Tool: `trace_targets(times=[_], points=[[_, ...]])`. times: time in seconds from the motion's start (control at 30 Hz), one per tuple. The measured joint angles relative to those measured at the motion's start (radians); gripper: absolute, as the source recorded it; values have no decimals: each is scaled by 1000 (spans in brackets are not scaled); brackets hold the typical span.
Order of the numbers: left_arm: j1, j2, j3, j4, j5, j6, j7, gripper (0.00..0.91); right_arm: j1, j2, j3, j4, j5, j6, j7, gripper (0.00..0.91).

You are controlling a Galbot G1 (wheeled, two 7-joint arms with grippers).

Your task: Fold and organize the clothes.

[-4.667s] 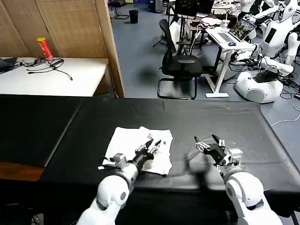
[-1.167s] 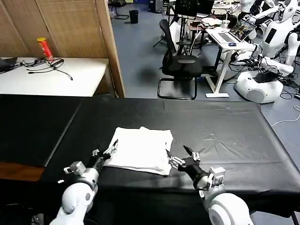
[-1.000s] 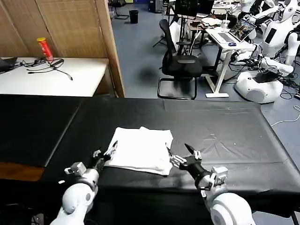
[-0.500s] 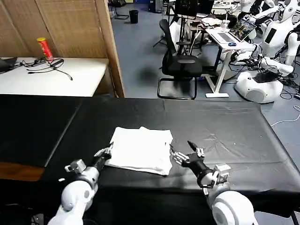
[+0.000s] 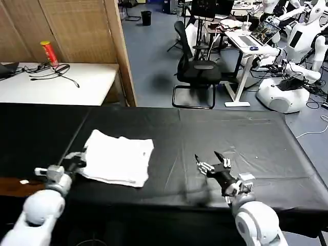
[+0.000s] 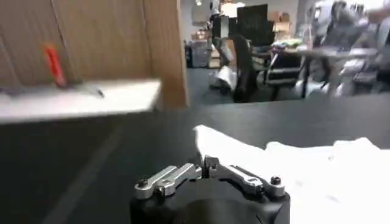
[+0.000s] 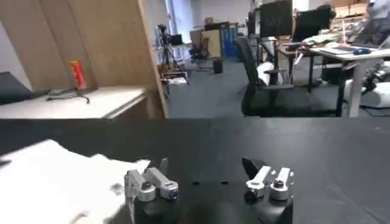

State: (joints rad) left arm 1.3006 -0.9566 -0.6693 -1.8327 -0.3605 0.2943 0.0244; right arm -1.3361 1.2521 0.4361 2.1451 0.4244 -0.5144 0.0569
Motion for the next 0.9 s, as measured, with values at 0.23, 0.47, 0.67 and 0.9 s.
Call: trace_targets(times=[0.23, 0.47, 0.67, 0.9], points=[[21, 197, -115, -30, 15, 9, -31, 0, 18, 12, -10, -36, -8, 4, 0, 878], [51, 199, -85, -152, 33, 69, -105, 0, 0, 16, -14, -41, -26, 9, -5, 878], [49, 77, 87, -263, 61, 91, -153, 0, -8, 3, -4, -31, -17, 6, -5, 878], [2, -93, 311, -258, 134, 90, -130, 878, -4, -3, -31, -22, 72, -30, 5, 878]])
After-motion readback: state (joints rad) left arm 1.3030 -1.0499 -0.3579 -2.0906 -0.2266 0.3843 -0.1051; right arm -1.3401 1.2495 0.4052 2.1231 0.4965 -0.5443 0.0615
